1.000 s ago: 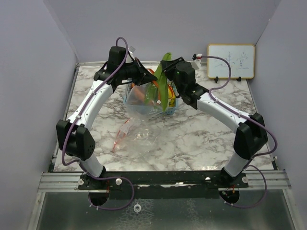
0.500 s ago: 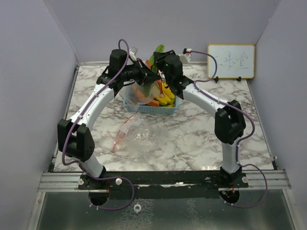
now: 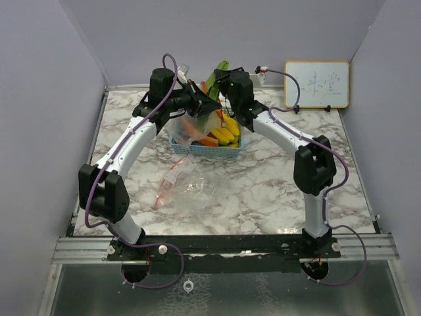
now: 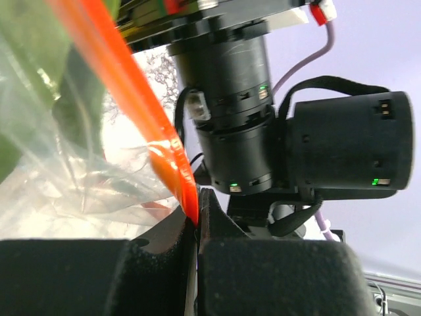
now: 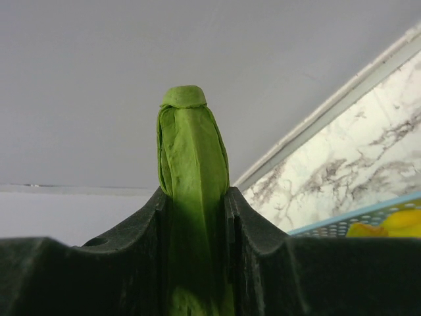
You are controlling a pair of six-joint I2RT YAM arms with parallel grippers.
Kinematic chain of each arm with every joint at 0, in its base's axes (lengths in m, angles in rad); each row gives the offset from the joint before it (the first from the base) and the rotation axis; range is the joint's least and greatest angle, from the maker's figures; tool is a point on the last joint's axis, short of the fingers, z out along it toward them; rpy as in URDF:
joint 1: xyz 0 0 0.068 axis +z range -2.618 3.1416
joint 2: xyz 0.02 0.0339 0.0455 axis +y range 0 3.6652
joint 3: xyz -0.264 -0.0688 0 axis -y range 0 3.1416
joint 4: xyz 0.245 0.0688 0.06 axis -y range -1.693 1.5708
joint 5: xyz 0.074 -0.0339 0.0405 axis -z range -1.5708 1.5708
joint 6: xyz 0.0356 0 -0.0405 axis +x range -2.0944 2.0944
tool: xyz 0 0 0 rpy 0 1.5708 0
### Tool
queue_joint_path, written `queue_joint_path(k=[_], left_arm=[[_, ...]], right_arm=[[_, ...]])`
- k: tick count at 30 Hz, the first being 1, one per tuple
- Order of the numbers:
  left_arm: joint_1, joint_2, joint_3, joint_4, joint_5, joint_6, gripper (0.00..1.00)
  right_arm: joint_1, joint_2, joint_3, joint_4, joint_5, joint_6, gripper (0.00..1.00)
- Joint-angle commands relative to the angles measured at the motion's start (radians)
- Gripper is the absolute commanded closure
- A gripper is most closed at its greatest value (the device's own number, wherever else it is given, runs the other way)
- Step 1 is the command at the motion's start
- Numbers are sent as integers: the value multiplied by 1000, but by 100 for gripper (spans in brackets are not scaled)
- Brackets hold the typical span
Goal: Place the food in the zip-top bag and seal the zipper
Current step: Place the fake vegetable in the zipper food storage bag.
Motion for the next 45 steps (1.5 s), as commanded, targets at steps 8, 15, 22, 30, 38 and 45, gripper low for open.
queue_joint_path(k=[8,15,22,30,38,45], left_arm=[[-12,25,61,57,42,-23,100],[-12,37,42,89,45,-34,100],[-22,35,25,88,39,-26,100],[-49,67,86,111,42,-18,100],[-55,118,124,103,34,50,100],[-61,124,137,162,44,54,100]], right_arm=[[30,-64,-183,75,-104,-32,98],[28,-235,-402,213,-243,-93,98],[-2,-351,-568,436,-414,-186,98],[-2,-423,-684,364,-526,-219,98],[-3,-520,-744,309,-598,-339,98],[-2,-495,-710,288,-676,-405,98]])
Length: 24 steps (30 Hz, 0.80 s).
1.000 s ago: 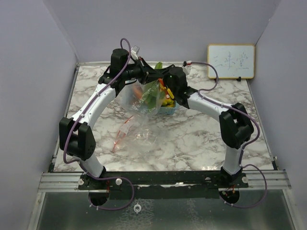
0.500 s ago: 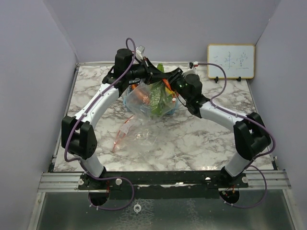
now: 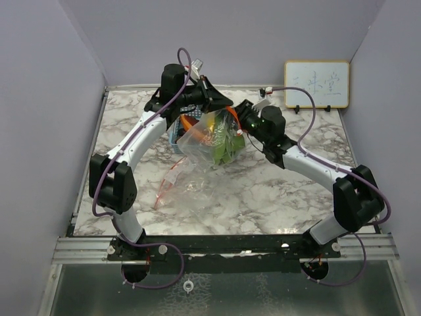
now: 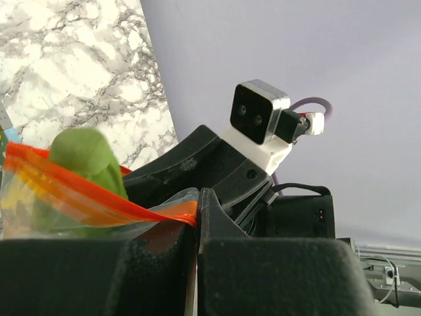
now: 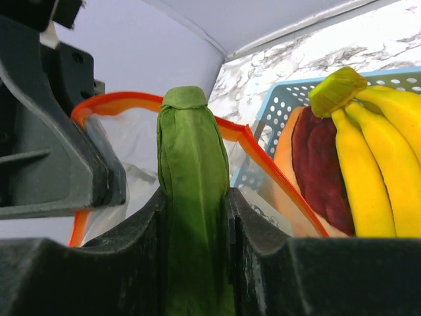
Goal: Place the food in the zip-top bag and seal the zipper
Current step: Place the fake vegetable in the zipper food storage bag.
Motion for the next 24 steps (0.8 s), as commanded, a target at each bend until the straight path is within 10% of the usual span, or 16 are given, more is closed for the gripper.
queue_joint_path(k=[1,8,24], left_arm=[[-8,13,46,100,13,30,100],[-14,-30,-48,212,39,92,100],[-18,-78,-194,239,42,132,100]], right_arm=[[9,5,50,-21,-114,-69,98],[-32,-33,138,-213,-38,-216,44],[-171,-95,243,-304,-91,-206,21]])
